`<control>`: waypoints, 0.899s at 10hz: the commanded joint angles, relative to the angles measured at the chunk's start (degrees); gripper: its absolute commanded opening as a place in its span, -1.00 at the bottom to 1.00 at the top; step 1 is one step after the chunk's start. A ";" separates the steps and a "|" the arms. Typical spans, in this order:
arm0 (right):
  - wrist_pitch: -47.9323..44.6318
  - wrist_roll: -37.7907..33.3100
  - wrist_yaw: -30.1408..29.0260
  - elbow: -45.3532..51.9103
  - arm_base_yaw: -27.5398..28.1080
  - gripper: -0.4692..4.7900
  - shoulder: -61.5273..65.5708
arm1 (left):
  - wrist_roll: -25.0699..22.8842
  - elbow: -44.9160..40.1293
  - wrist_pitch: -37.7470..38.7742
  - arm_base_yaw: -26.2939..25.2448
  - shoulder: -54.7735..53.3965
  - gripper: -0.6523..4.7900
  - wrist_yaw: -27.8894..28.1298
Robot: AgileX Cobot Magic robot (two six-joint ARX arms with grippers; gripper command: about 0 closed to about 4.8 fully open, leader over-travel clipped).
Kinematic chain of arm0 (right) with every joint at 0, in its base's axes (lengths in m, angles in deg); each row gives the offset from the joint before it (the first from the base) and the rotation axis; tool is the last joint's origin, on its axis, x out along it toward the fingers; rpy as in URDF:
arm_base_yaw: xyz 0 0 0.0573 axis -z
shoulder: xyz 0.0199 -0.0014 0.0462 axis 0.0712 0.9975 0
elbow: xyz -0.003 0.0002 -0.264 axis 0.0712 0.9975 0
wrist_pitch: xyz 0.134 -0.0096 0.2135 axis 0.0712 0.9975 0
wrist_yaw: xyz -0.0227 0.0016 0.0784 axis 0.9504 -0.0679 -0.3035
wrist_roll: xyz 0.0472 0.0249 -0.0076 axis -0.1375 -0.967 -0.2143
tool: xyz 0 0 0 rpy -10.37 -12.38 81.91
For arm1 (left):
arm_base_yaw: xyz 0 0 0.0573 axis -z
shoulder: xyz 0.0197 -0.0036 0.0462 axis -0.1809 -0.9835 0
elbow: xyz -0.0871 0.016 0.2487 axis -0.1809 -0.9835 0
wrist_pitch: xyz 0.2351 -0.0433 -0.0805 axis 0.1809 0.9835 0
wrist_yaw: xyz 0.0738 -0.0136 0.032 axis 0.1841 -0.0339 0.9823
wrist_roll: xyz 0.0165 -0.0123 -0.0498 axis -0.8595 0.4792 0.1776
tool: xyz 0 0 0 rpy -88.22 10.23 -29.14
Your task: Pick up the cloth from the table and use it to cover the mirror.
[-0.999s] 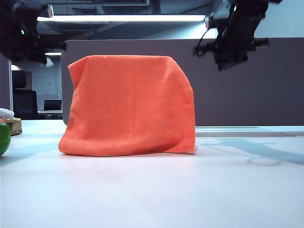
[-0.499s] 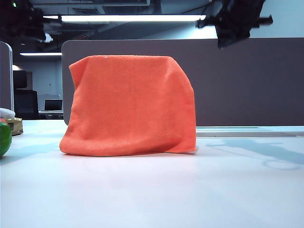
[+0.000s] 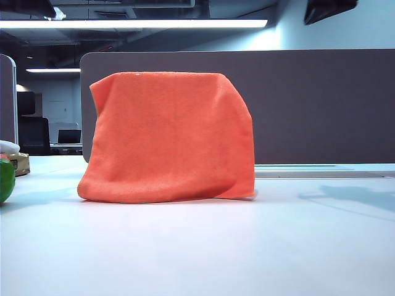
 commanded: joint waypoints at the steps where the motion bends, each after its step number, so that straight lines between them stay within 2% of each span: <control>1: -4.92 0.13 -0.66 8.81 -0.07 -0.84 -9.16 | 3.08 -5.25 0.02 0.00 5.55 -0.78 -1.03; 2: -5.64 0.15 -6.12 19.26 -0.02 -0.84 -19.98 | 3.50 -16.04 0.63 0.02 16.44 -0.78 -2.56; 4: -5.86 0.13 -6.47 22.03 -0.02 -0.84 -23.10 | 3.50 -18.64 0.70 0.02 19.69 -0.78 -2.56; 7: -6.14 0.15 -6.38 29.55 -0.02 -0.84 -33.55 | 5.70 -24.46 4.26 0.02 31.50 -0.78 -3.04; 8: -5.46 0.15 -6.21 37.64 -0.02 -0.84 -47.45 | 5.64 -26.47 15.45 0.02 44.87 -0.78 -3.17; 9: -3.23 0.15 -4.81 41.35 -0.02 -0.84 -54.62 | 5.66 -27.78 20.68 0.02 52.35 -0.78 -3.15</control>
